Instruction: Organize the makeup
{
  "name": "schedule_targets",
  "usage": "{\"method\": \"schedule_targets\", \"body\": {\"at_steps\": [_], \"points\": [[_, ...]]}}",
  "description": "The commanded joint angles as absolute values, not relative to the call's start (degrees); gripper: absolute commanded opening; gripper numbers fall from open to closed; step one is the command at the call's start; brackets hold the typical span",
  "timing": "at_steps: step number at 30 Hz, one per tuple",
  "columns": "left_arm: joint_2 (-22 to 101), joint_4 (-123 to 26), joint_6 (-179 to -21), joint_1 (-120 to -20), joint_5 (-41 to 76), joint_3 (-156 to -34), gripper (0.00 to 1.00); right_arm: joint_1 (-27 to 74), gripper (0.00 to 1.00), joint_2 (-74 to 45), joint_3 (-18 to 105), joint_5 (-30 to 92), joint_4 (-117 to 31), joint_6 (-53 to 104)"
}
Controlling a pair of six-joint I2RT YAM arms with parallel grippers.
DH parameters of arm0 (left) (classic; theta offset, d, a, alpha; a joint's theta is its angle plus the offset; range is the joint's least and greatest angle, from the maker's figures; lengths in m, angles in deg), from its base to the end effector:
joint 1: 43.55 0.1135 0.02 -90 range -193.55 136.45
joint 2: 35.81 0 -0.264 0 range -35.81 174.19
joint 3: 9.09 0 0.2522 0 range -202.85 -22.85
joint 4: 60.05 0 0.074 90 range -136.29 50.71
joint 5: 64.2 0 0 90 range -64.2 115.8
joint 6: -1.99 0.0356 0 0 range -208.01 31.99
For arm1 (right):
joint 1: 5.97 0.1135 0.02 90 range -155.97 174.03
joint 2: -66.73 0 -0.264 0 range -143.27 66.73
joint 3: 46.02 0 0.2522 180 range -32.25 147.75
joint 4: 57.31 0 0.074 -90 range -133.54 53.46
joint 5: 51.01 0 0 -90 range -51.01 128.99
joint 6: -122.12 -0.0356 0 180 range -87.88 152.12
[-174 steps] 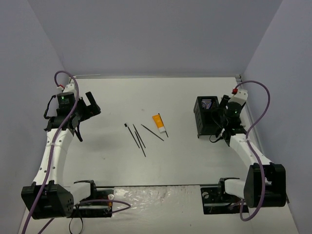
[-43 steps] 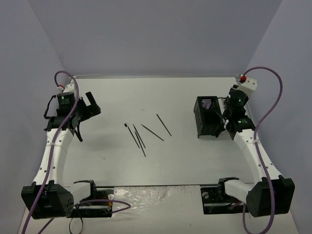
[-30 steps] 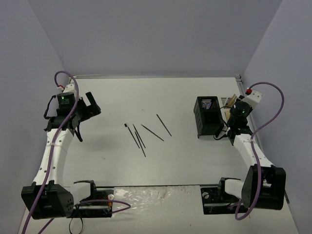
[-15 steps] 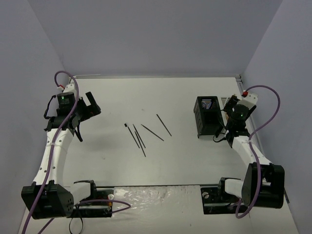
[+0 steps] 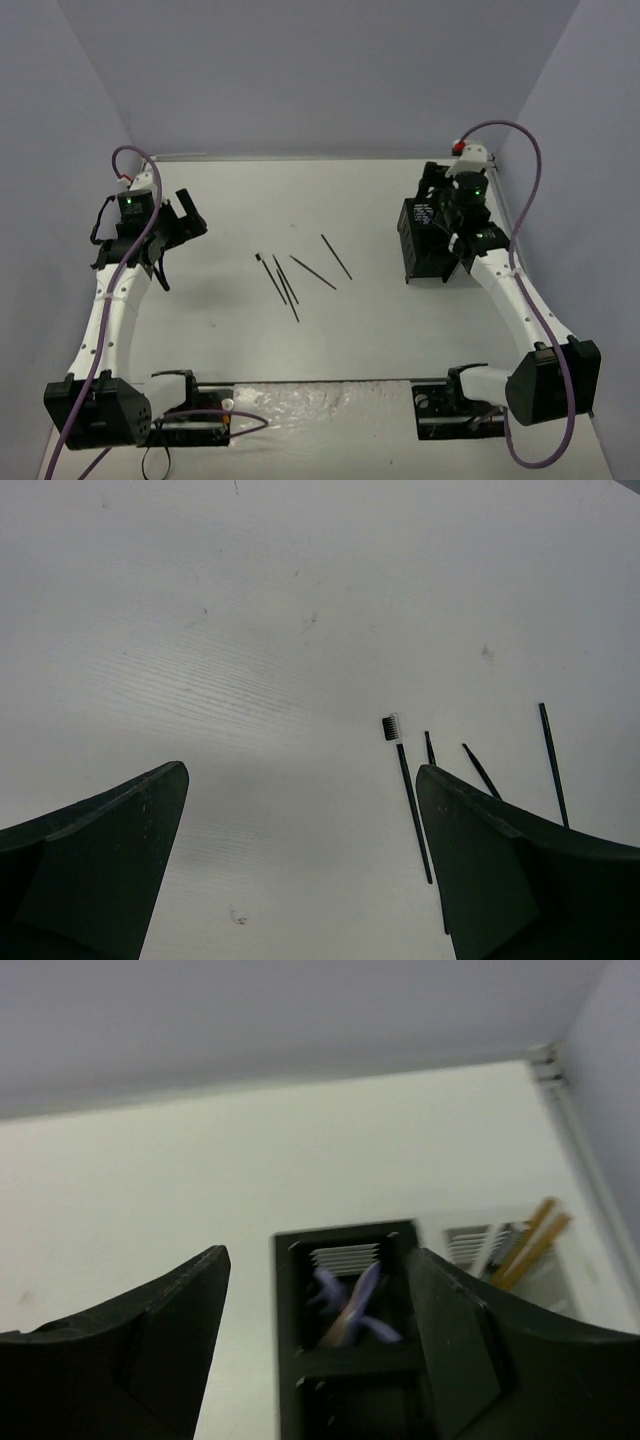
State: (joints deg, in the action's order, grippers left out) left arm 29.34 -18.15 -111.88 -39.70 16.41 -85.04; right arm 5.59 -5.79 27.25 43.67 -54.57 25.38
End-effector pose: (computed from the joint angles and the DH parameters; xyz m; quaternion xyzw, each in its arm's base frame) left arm 0.2501 0.0110 0.3439 -0.1688 0.8522 -0.1554 0.4702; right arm 0.2967 0.0577 0.3648 -0.0019 0.7192 0.0814 0.6900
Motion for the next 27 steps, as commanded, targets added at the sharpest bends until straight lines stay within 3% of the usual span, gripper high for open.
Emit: {"method": "schedule_targets", "body": {"at_steps": [1, 13, 27], "points": [[28.4, -20.3, -112.0, -39.2, 16.9, -87.0, 0.97, 17.8, 0.67, -16.8, 39.1, 43.0, -38.2, 26.0], [29.0, -20.2, -111.9, -39.2, 17.1, -87.0, 0.97, 27.7, 0.48, -45.2, 55.6, 41.7, -28.0, 26.4], [29.7, -20.2, -112.1, -39.2, 16.8, -87.1, 0.97, 28.7, 0.37, -56.4, 62.2, 39.6, -26.0, 28.6]]}}
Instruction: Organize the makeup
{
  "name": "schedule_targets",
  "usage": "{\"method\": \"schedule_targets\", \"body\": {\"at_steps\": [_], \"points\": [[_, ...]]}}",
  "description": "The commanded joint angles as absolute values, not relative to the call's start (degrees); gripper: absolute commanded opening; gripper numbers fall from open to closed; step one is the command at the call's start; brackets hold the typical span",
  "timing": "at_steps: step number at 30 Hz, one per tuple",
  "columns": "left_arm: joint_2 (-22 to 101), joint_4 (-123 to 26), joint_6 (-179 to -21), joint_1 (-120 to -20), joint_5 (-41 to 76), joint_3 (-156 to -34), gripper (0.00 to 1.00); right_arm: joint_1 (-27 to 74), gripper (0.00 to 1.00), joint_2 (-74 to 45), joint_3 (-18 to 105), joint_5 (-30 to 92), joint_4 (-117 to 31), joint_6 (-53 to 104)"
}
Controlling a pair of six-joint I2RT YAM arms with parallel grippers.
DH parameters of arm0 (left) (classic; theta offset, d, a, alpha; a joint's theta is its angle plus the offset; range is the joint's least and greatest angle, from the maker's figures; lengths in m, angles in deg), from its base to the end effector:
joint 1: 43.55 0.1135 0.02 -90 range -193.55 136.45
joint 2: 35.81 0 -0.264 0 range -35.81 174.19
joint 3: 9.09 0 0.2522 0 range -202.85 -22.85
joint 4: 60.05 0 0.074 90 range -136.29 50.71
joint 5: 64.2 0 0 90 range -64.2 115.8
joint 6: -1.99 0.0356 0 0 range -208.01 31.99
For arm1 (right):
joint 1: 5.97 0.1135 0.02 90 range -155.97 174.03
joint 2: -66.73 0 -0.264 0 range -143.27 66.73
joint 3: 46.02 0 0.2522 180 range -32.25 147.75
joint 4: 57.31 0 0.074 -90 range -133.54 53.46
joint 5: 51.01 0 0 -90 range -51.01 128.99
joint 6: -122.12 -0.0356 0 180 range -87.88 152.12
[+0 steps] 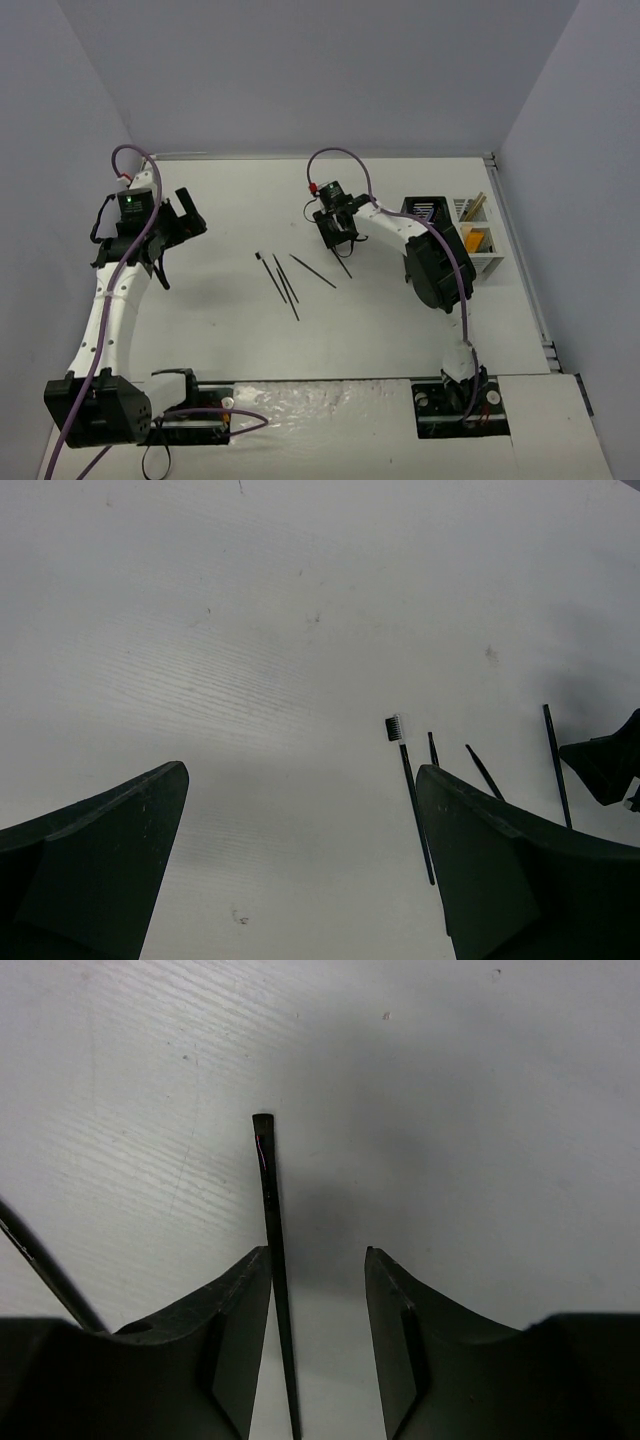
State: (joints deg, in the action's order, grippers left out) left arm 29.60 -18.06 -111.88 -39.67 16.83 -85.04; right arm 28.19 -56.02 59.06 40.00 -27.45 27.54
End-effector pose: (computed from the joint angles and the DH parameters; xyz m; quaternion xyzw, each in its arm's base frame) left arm 0.2510 0.0115 0.3427 -0.1714 0.8534 -0.1518 0.4683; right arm 0.3952 0.2674 0.1781 -0.2348 0.9020 0.1124 0.3444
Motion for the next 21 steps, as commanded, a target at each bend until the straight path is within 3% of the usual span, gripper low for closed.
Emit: {"method": "schedule_targets", "body": {"at_steps": [1, 9, 18, 21], "points": [[29.7, -20.2, -112.1, -39.2, 16.8, -87.1, 0.97, 28.7, 0.36, -57.0, 62.5, 39.6, -25.9, 28.6], [29.7, -20.2, -112.1, -39.2, 16.8, -87.2, 0.97, 29.1, 0.29, -60.3, 64.5, 36.8, -24.4, 28.7], [29.6, -20.2, -112.1, -39.2, 16.9, -87.1, 0.97, 29.2, 0.01, -61.7, 64.1, 35.5, -23.7, 28.0], [29.5, -20.2, -112.0, -39.2, 16.9, -87.1, 0.97, 29.2, 0.00, -60.5, 64.3, 35.3, -23.7, 28.1]]}}
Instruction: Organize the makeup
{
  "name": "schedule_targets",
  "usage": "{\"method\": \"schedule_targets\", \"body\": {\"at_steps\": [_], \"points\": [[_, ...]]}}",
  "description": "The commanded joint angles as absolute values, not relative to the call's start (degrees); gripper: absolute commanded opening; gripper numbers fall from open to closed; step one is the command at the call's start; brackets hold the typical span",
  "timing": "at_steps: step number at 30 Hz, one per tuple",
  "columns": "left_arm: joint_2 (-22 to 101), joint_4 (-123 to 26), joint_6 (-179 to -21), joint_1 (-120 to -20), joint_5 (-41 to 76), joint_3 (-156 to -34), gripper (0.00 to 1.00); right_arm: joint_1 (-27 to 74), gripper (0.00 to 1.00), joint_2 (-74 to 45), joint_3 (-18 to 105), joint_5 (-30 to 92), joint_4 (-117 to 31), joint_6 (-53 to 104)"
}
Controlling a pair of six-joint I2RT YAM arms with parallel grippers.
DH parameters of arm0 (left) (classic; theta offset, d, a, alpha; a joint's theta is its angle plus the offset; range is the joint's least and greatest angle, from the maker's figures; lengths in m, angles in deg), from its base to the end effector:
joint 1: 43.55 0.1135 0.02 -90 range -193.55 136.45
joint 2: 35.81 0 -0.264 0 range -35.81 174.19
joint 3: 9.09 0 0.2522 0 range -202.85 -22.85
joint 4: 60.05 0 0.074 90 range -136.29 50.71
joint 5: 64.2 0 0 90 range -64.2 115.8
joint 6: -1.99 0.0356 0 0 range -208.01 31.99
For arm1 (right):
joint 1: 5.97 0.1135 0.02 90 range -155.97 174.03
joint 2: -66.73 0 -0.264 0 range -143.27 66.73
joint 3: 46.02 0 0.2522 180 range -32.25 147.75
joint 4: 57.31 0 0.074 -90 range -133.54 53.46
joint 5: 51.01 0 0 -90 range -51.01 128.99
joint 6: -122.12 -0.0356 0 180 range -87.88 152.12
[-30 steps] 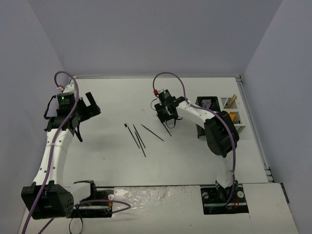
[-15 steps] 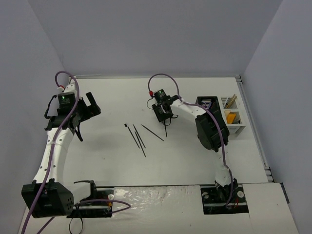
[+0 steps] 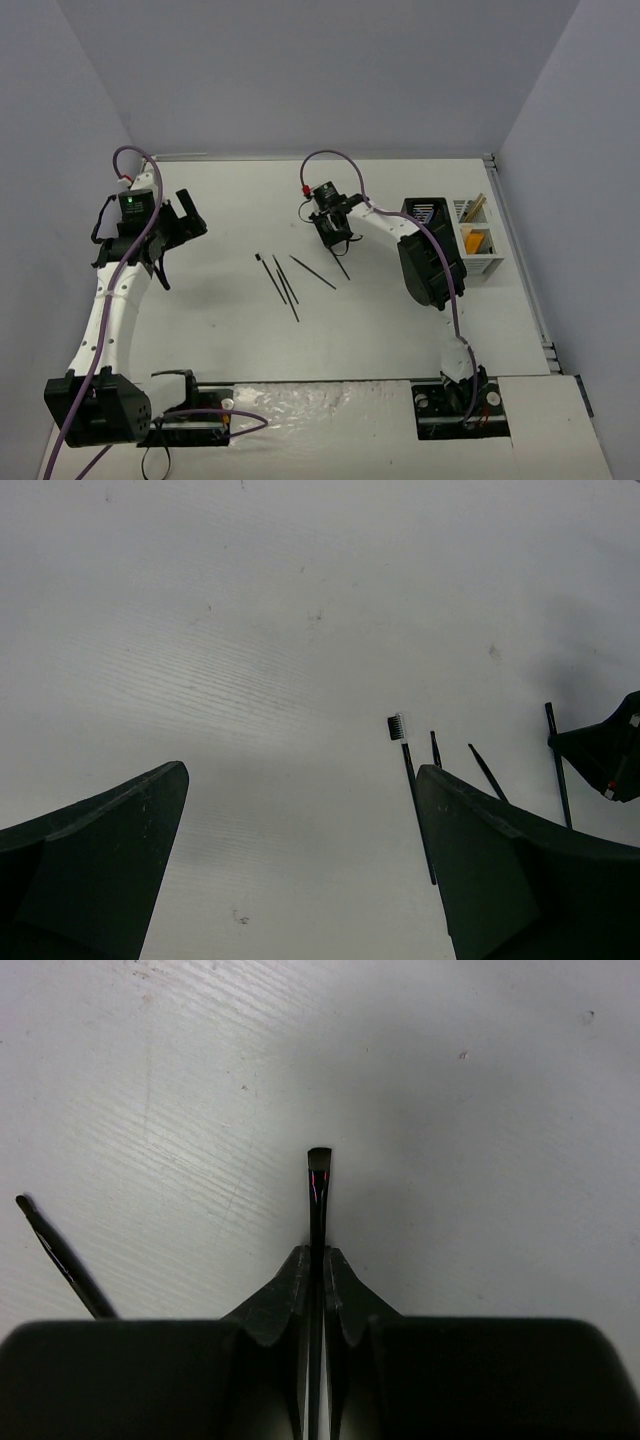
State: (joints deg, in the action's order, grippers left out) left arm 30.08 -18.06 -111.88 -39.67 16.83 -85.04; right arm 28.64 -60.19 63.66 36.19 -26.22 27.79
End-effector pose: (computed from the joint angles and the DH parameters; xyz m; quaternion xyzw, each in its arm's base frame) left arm 0.2529 0.0116 0.3408 -0.1722 0.8553 -0.1513 0.4646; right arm 0.4042 0.2810 0.1680 -0.2524 0.8996 0.1400 0.3276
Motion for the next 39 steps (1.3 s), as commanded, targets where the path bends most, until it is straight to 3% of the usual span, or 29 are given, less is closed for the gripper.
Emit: {"method": "schedule_targets", "body": {"at_steps": [1, 10, 20, 29, 39], "points": [[29.5, -20.2, -112.0, -39.2, 17.0, -87.1, 0.97, 29.2, 0.00, -58.9, 64.4, 35.4, -23.7, 28.1], [29.4, -20.3, -112.0, -39.2, 17.1, -87.0, 0.97, 28.7, 0.00, -32.9, 54.3, 44.4, -34.1, 27.6], [29.9, -20.3, -112.4, -39.2, 16.8, -87.0, 0.97, 18.2, 0.00, -2.2, 23.8, 57.3, -59.5, 25.1], [31.2, -20.5, -112.7, -39.3, 16.3, -86.8, 0.97, 11.6, 0.00, 7.6, 7.3, 63.1, -78.5, 26.5], [31.8, -20.3, -112.6, -39.7, 16.6, -86.8, 0.97, 6.9, 0.00, 9.2, 0.6, 64.3, -90.1, 26.3]]}}
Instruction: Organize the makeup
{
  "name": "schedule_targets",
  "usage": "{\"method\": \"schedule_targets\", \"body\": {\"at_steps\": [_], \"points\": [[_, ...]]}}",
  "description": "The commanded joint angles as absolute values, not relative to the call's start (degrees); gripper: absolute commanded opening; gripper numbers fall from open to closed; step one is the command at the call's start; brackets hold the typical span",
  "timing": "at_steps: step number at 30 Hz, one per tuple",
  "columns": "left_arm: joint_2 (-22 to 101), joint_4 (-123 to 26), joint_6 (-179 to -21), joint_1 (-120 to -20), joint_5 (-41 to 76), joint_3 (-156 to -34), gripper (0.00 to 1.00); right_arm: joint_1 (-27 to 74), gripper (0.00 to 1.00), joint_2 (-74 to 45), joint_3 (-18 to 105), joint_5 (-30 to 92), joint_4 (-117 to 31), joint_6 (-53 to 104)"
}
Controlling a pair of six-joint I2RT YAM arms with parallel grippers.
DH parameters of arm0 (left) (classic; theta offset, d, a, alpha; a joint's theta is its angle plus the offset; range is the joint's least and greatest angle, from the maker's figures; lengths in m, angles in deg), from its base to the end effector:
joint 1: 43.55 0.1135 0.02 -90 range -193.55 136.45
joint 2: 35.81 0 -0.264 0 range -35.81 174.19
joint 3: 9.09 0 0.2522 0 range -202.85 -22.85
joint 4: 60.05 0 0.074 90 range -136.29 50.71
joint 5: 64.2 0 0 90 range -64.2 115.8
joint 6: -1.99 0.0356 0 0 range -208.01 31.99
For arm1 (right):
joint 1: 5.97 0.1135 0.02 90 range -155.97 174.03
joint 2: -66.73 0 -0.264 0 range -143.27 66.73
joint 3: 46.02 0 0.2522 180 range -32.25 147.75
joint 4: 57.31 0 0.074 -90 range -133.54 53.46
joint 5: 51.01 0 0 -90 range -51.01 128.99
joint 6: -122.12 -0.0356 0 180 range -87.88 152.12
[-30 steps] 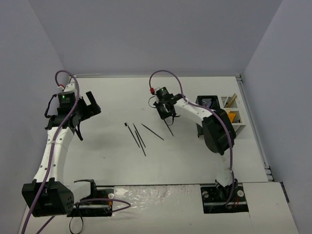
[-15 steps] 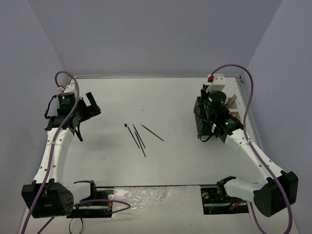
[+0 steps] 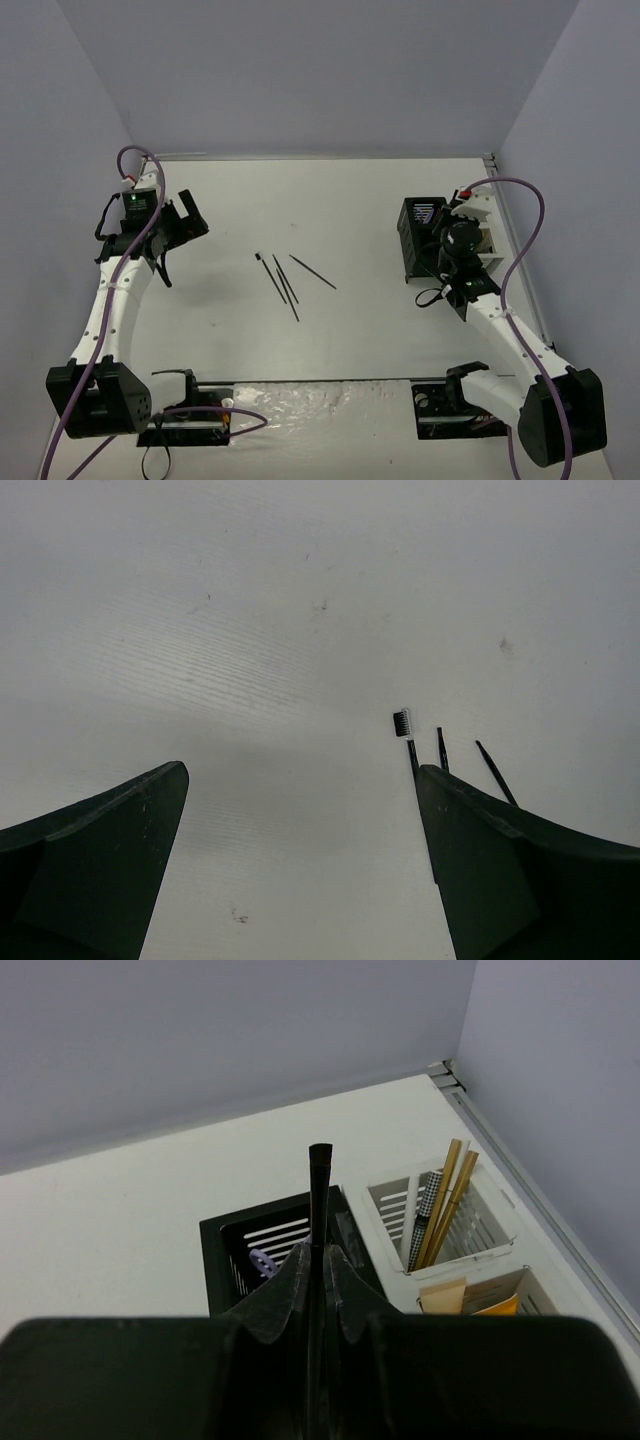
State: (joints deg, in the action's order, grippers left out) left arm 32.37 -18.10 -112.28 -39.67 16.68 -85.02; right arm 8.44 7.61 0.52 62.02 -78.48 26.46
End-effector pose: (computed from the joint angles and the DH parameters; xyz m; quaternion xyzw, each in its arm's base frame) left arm 0.2618 0.0121 0.3312 -0.1782 0.8636 -0.1517 0.4466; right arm 0.2322 0.0453 0.3011 0.1021 0.6487 0.0012 0.7541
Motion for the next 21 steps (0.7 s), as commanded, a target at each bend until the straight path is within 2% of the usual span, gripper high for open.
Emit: {"method": "schedule_targets", "body": {"at_steps": [1, 17, 21], "points": [[31.9, -20.3, -112.6, -39.7, 16.5, -86.8, 0.97, 6.5, 0.00, 9.2, 0.7, 64.1, -90.6, 26.1], [31.6, -20.2, -113.0, -39.8, 15.8, -86.9, 0.97, 4.8, 0.00, 3.1, -3.6, 62.3, -99.3, 25.2], [31.5, -20.3, -113.1, -39.8, 15.4, -87.0, 0.97, 4.7, 0.05, 2.3, -5.2, 60.9, -100.4, 25.4]]}}
